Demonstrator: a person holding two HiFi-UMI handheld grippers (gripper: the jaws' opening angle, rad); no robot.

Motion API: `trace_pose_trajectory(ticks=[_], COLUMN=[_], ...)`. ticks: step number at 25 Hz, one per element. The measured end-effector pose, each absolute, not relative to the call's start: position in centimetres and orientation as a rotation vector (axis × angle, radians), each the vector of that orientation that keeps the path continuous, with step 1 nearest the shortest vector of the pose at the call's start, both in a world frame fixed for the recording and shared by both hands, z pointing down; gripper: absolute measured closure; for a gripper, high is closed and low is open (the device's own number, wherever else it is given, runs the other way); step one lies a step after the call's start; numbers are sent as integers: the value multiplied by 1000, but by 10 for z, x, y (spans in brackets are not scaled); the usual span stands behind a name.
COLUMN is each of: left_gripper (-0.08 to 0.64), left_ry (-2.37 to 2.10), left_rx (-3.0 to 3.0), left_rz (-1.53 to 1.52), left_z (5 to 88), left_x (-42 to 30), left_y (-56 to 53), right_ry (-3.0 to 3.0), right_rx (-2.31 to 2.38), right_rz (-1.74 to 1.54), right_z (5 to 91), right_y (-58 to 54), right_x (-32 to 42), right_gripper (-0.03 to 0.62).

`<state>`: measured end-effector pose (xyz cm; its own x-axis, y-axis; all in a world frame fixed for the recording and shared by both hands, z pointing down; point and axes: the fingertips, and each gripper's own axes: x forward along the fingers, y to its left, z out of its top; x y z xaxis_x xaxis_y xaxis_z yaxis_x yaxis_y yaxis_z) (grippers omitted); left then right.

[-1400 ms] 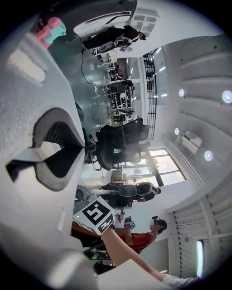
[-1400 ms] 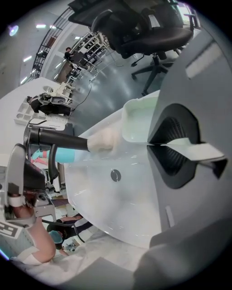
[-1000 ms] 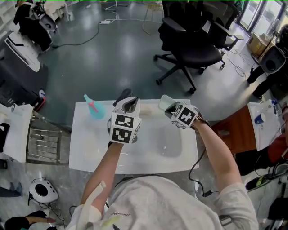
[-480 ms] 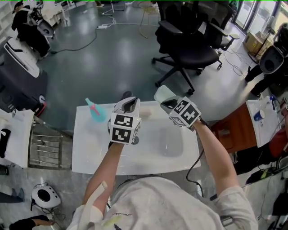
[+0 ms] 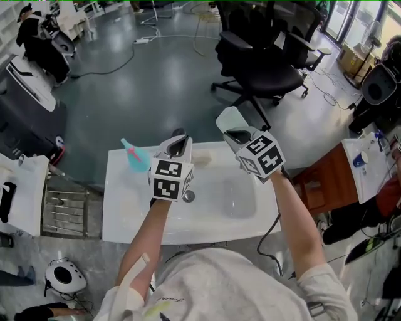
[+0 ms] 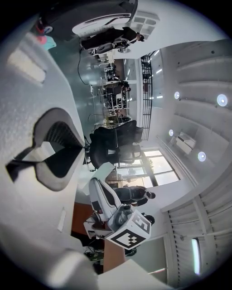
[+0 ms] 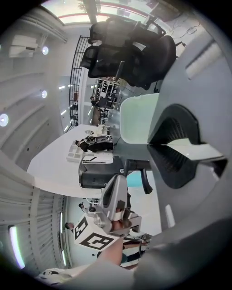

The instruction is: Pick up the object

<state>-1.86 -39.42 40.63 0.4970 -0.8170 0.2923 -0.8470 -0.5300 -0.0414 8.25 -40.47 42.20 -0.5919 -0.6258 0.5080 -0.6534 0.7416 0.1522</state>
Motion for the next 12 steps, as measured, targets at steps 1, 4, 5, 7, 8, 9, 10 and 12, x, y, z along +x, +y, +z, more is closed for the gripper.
trace_pose_trajectory(ticks=[1,4,5,7,8,9,10,12], left_gripper=[561,561,561,561,561,561,561,561], left_ry=[-1469,-1488,-1496,-1508,-1514,-1519,-1524,-1532], left_rx=[2622,2619,2617,2615,2614,2613,2612,2606], left_rz=[421,413,410,404,400,395,393,396], left_z=[406,402,400,397,396,395,395,395], left_x=[-21,-25,-27,-29,-30,-32,-33,-34], left_y=[-394,-395,-396,-397,-398,-398,-398,-399], right_ry=[-2406,-2440,-2455,-2485,-2499,-2513,-2525,-2547], right_rx=[982,1044,1066,1108,1129,1149,1168,1200], right_rz=[65,70,72,74,74,74,75,77], right_z=[418,405,400,389,385,380,377,370], right_y=[-404,-402,-401,-399,-398,-396,-395,-392], right_x=[82,81,82,82,82,82,82,84], right_gripper=[581,581,581,581,581,581,581,581])
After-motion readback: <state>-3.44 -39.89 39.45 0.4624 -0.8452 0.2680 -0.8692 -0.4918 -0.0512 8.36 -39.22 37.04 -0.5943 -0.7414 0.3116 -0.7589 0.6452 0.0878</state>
